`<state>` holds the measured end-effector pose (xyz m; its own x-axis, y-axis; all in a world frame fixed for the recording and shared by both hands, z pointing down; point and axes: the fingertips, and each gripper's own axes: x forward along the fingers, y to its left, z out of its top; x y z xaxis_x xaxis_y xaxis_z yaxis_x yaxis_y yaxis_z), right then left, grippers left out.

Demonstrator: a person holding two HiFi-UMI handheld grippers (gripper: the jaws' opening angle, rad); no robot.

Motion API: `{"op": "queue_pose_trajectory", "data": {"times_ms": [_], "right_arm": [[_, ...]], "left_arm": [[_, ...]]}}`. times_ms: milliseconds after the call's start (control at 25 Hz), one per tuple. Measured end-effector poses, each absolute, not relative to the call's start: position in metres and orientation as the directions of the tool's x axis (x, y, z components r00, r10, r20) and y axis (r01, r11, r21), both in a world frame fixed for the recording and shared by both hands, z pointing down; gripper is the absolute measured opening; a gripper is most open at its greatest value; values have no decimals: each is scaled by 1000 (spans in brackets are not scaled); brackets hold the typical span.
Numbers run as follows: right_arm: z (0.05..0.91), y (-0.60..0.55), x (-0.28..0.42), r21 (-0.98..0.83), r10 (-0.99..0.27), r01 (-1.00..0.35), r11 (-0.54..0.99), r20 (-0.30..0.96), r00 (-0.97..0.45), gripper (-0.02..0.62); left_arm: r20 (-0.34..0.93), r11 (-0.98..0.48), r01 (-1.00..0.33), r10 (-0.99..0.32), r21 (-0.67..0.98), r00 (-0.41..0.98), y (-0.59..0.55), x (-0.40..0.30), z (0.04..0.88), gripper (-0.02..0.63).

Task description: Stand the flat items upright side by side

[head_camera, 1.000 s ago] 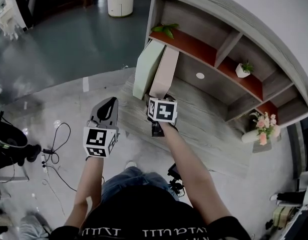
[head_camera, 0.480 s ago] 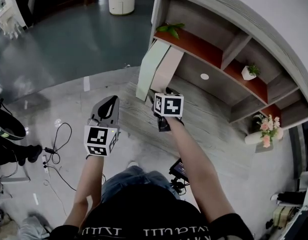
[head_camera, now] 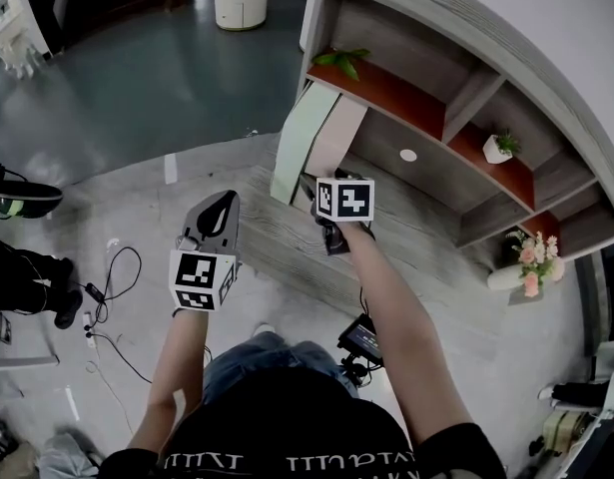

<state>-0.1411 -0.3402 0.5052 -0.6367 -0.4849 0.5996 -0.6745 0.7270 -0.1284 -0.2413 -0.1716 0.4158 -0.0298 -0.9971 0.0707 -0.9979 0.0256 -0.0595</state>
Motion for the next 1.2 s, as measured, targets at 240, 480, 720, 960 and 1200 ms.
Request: {"op": "queue_pose_trajectory", "data": {"times_ms": [240,480,720,960,1200], "right_arm": [[505,-339,-139,-130,-461,-661,739,618,-637,342],[491,-331,-134,-145,-428,-629,764,615,-662,354],[477,-323,-122,-234,-379,-618,750,615,-692,365],[454,-316,-103,-236,-384,-595,768,574,-723,365],[434,-306,-84,-217,-369,-542,812,529,-764,364]], "left_arm": [[66,18,-998,-998,-56,-22,-173,-242,413,14],[63,-9,-998,-998,-67,5,-175,-238,408,14],[45,-31,-997,-999,-73,28,-179,-230,398,14],[27,-27,-996,-999,-83,25,-180,-217,389,14],[14,0,-997,-1000,-74,-1,-182,-200,380,14]]}}
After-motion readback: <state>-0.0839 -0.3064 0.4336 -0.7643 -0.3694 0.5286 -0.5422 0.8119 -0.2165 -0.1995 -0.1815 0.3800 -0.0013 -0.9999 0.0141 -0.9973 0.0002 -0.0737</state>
